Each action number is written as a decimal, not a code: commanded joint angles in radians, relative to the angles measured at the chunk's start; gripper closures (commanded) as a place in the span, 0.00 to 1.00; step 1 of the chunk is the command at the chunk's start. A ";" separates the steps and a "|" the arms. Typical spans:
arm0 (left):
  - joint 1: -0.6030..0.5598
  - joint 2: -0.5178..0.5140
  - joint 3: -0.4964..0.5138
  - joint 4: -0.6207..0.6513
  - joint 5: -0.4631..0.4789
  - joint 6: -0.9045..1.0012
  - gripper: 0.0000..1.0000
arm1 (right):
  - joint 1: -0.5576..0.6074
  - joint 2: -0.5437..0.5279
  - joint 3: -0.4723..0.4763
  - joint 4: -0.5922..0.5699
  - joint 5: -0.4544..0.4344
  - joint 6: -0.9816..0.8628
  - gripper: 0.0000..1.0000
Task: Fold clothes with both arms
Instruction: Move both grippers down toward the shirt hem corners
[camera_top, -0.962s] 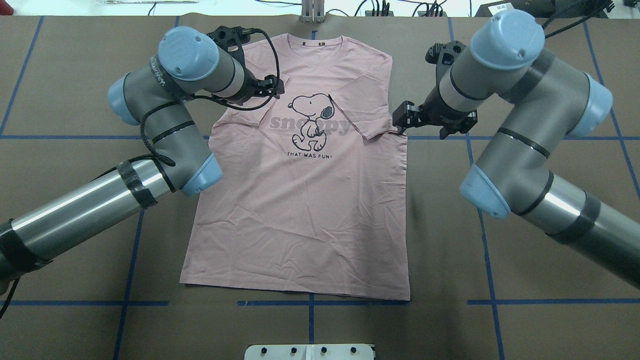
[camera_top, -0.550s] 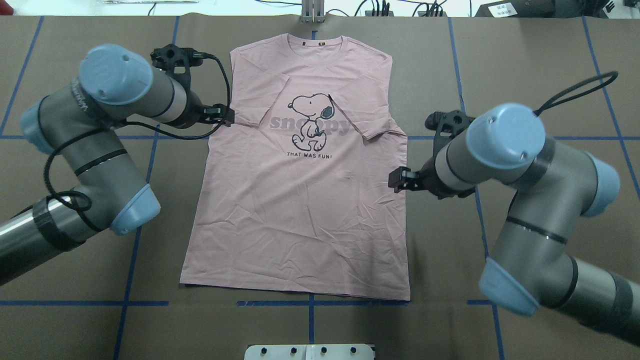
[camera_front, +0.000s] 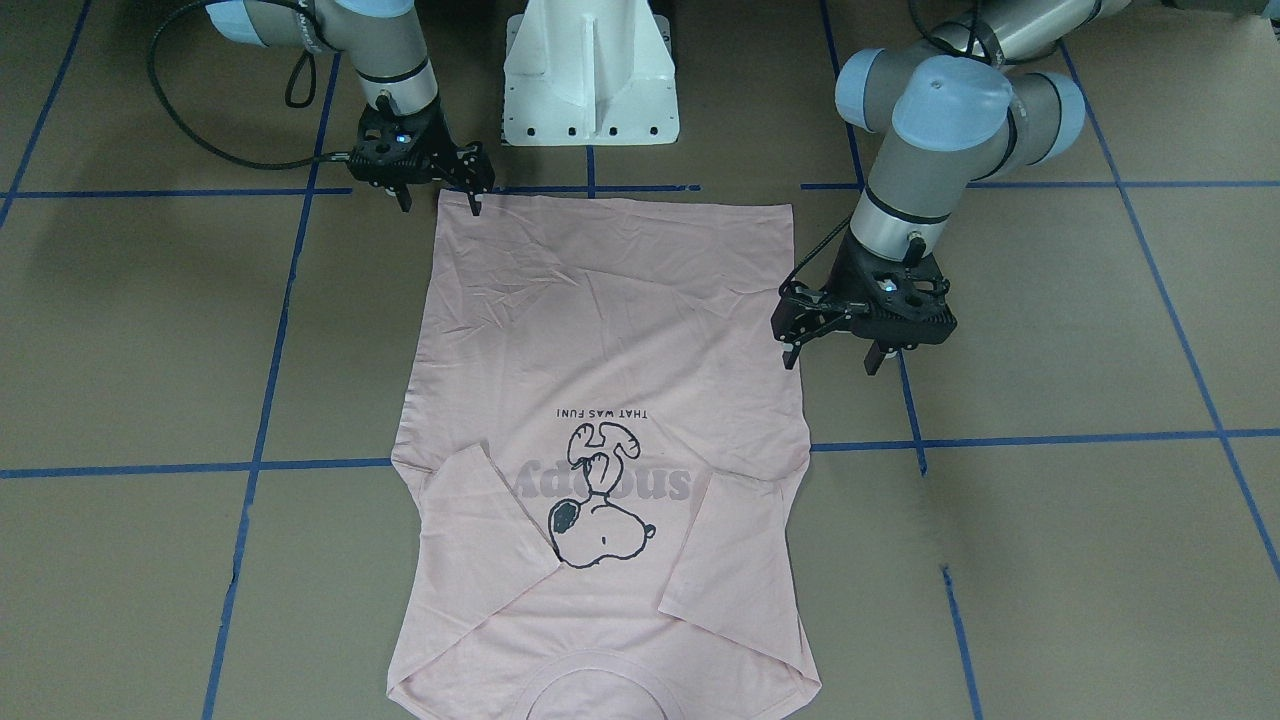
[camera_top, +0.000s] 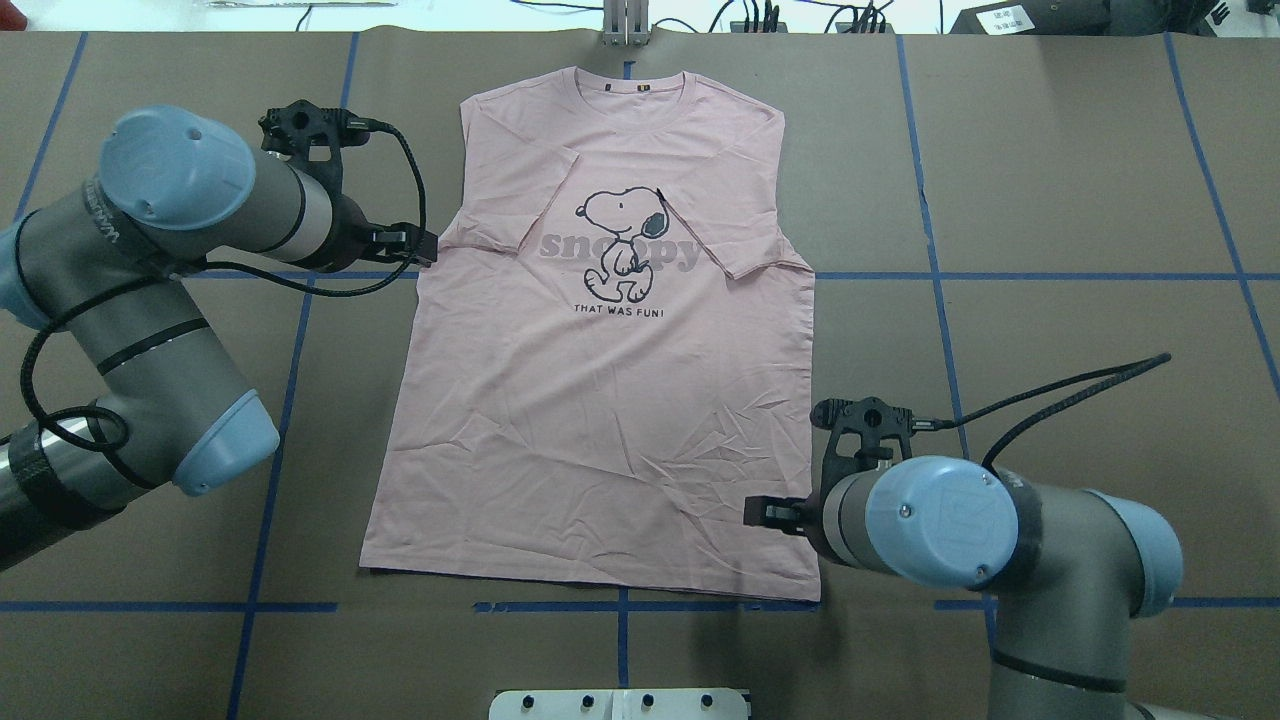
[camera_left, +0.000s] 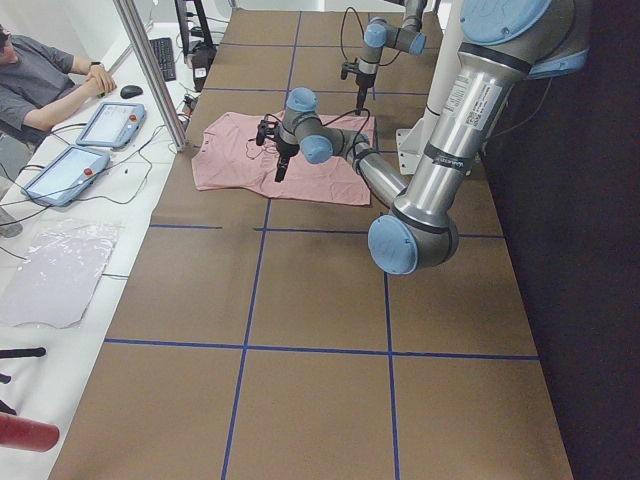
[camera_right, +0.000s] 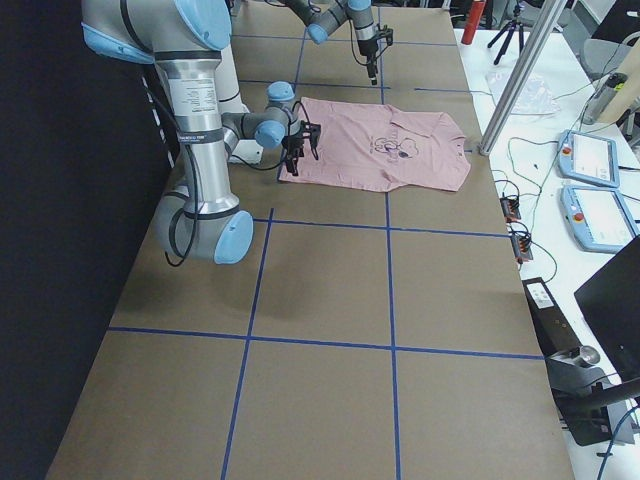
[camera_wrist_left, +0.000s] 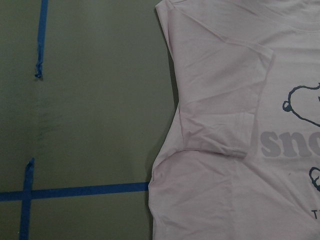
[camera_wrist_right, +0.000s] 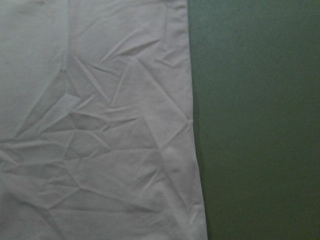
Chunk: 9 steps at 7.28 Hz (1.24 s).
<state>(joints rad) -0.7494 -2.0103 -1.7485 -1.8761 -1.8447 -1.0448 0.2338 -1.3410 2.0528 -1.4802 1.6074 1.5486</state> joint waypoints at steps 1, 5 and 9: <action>0.001 -0.001 0.004 -0.003 -0.001 -0.003 0.00 | -0.054 -0.012 -0.025 0.003 -0.029 0.025 0.00; 0.002 -0.002 0.004 -0.005 -0.001 -0.009 0.00 | -0.060 -0.009 -0.037 0.001 -0.014 0.022 0.01; 0.005 -0.012 0.007 -0.005 -0.001 -0.026 0.00 | -0.065 -0.003 -0.055 0.000 -0.011 0.016 0.01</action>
<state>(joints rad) -0.7454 -2.0193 -1.7425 -1.8806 -1.8454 -1.0632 0.1698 -1.3447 2.0079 -1.4801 1.5956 1.5676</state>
